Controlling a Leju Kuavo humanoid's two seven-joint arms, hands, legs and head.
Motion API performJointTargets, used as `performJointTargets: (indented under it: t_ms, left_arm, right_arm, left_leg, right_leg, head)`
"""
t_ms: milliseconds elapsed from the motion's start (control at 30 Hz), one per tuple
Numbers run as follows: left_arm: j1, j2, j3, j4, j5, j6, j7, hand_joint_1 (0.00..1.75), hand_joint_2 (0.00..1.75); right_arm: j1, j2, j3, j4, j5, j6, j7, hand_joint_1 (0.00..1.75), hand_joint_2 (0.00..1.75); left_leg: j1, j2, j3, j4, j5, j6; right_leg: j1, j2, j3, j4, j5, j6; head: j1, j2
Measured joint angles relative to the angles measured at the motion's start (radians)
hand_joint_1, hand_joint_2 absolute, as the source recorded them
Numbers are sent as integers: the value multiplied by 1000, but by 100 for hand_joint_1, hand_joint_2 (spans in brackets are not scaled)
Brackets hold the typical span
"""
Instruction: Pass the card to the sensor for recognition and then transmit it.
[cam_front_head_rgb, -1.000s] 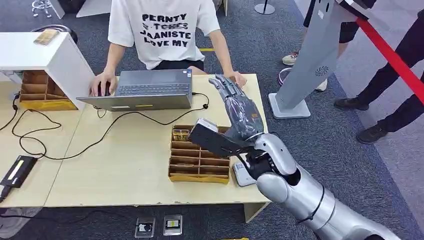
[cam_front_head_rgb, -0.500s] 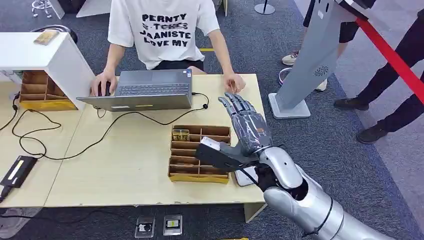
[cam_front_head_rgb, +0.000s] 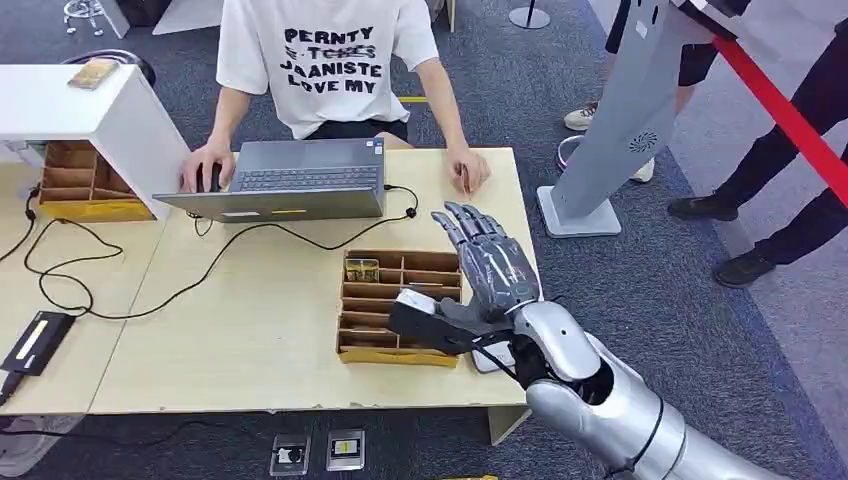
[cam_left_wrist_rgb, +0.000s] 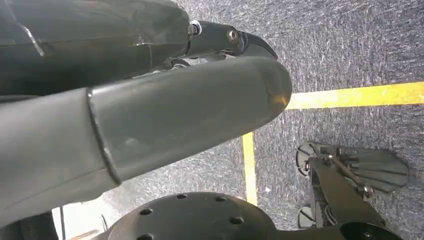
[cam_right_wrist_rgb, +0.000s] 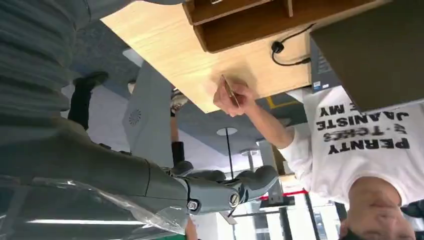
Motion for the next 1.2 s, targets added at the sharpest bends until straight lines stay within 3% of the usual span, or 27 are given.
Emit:
performJointTargets:
  t_ms: [633, 867, 967, 1067, 1167, 1200]
  left_arm:
    - [0, -5, 0, 0, 7, 8, 0, 0, 0]
    - [0, -6, 0, 0, 7, 8, 0, 0, 0]
    - [0, -6, 0, 0, 7, 10, 0, 0, 0]
    - [0, -6, 0, 0, 7, 11, 0, 0, 0]
    - [0, -6, 0, 0, 7, 11, 0, 0, 0]
    - [0, -6, 0, 0, 7, 11, 0, 0, 0]
  right_arm:
    - [-1, 32, 42, 88, -20, 34, -40, 0, 175]
    - [-3, 43, 43, 122, -37, 32, -58, 24, 175]
    - [-16, 53, 44, 152, -45, 29, -69, 51, 175]
    - [-25, 61, 45, 179, -54, 24, -79, 45, 175]
    - [-31, 70, 45, 200, -58, 20, -85, 58, 175]
    - [-33, 72, 45, 207, -58, 19, -87, 54, 175]
  left_leg:
    - [0, 0, 0, 0, 0, 0]
    - [0, 0, 0, 0, 0, 0]
    - [0, 0, 0, 0, 0, 0]
    - [0, 0, 0, 0, 0, 0]
    - [0, 0, 0, 0, 0, 0]
    - [0, 0, 0, 0, 0, 0]
  right_leg:
    - [0, 0, 0, 0, 0, 0]
    - [0, 0, 0, 0, 0, 0]
    - [0, 0, 0, 0, 0, 0]
    - [0, 0, 0, 0, 0, 0]
    - [0, 0, 0, 0, 0, 0]
    - [0, 0, 0, 0, 0, 0]
  head:
    - [0, 0]
    - [0, 0]
    - [0, 0]
    - [0, 0]
    - [0, 0]
    - [0, 0]
